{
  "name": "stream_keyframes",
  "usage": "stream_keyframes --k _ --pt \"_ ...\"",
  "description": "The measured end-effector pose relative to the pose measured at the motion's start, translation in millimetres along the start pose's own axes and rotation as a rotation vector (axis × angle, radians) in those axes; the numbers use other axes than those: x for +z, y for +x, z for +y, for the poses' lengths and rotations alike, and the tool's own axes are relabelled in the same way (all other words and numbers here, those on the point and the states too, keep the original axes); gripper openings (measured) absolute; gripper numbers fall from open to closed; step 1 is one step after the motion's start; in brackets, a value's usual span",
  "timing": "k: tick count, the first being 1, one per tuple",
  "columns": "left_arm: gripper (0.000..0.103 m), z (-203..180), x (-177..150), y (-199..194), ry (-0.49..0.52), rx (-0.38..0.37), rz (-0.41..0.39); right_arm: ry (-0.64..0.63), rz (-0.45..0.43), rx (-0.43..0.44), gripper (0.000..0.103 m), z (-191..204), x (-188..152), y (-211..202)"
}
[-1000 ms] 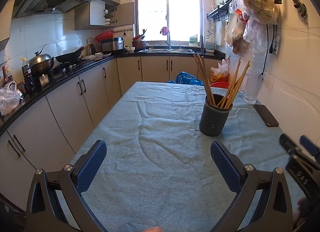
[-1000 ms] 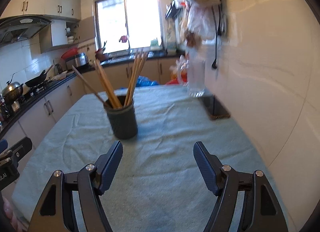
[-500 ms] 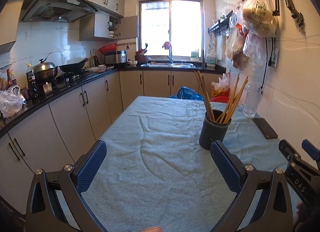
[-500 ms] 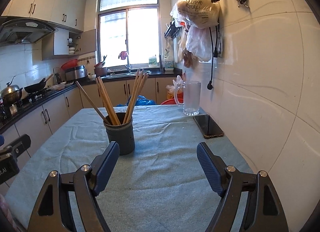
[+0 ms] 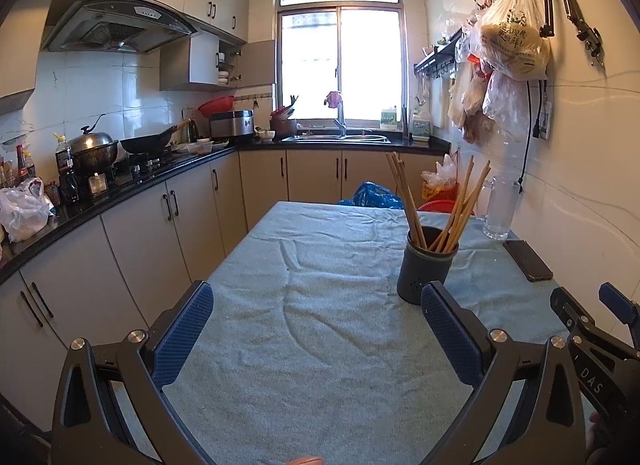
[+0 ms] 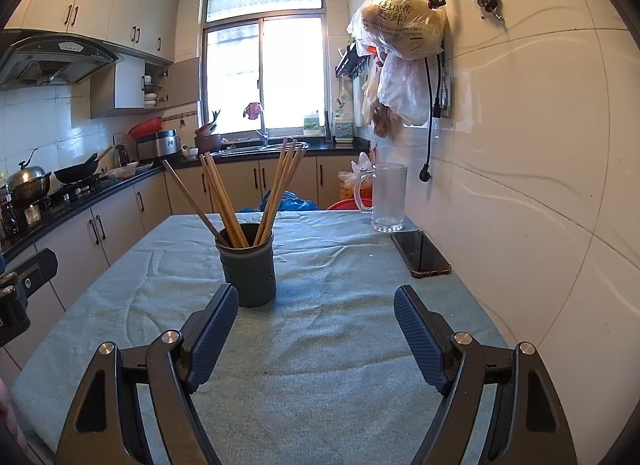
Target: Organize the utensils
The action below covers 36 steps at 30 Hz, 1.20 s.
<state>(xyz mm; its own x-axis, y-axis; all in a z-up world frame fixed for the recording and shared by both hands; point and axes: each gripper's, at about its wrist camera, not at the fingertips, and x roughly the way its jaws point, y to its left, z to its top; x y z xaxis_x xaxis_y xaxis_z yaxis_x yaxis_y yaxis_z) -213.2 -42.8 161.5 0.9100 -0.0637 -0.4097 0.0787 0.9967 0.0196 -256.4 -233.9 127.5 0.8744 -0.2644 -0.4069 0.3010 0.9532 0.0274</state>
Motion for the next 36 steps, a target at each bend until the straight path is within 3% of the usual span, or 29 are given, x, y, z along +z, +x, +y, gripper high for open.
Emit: stream_keyframes --k 14,25,36 --pt "0.103 -27 -7 8 0.04 -0.038 0.043 0.024 0.017 -0.031 0.085 -29 -4 5" --pt "0.103 -77 -17 23 0.119 -0.086 0.106 0.05 0.024 -0.061 0.086 -66 -11 13" --pt "0.103 -95 -20 39 0.105 -0.104 0.155 0.045 0.097 -0.061 0.086 -86 -22 29"
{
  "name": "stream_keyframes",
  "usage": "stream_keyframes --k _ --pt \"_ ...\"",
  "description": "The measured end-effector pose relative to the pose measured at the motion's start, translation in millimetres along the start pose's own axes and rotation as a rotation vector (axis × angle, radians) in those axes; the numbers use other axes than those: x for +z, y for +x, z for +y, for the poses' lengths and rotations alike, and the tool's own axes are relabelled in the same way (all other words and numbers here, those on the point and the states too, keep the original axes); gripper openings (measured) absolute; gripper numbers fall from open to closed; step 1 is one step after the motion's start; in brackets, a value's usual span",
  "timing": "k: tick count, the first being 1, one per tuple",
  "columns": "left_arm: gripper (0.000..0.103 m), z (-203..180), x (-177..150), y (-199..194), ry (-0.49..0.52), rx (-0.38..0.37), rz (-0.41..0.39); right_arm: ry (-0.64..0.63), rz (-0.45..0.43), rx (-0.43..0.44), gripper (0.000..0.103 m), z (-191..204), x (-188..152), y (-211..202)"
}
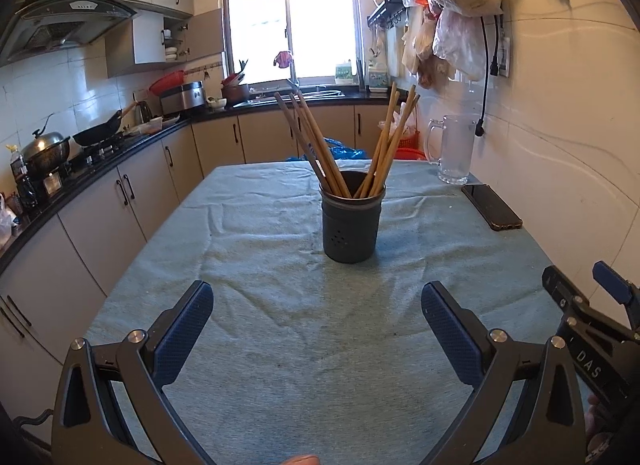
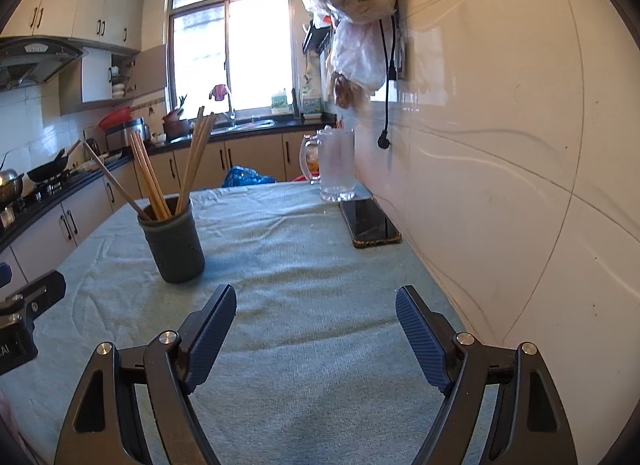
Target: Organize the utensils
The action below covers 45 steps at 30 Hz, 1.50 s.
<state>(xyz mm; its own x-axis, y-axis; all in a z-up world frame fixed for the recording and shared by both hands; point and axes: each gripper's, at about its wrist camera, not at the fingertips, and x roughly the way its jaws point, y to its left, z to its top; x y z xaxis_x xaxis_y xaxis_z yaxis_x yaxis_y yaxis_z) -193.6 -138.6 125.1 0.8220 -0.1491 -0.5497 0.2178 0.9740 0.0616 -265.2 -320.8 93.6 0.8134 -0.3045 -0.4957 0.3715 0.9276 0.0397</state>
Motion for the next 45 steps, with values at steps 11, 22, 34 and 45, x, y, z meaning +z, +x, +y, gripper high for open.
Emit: stream_keyframes --k 11,22,34,45 --pt "0.103 5 3 6 -0.042 -0.003 0.005 -0.038 0.027 0.017 0.086 7 2 10" --pt "0.103 7 2 10 -0.051 -0.007 0.022 -0.055 0.044 0.019 0.086 15 1 14" --pt "0.103 14 1 11 -0.058 -0.003 0.027 -0.08 0.048 0.026 0.086 27 3 13" --pt "0.103 25 -2 12 -0.06 0.002 0.031 -0.096 0.071 0.038 0.086 39 3 16"
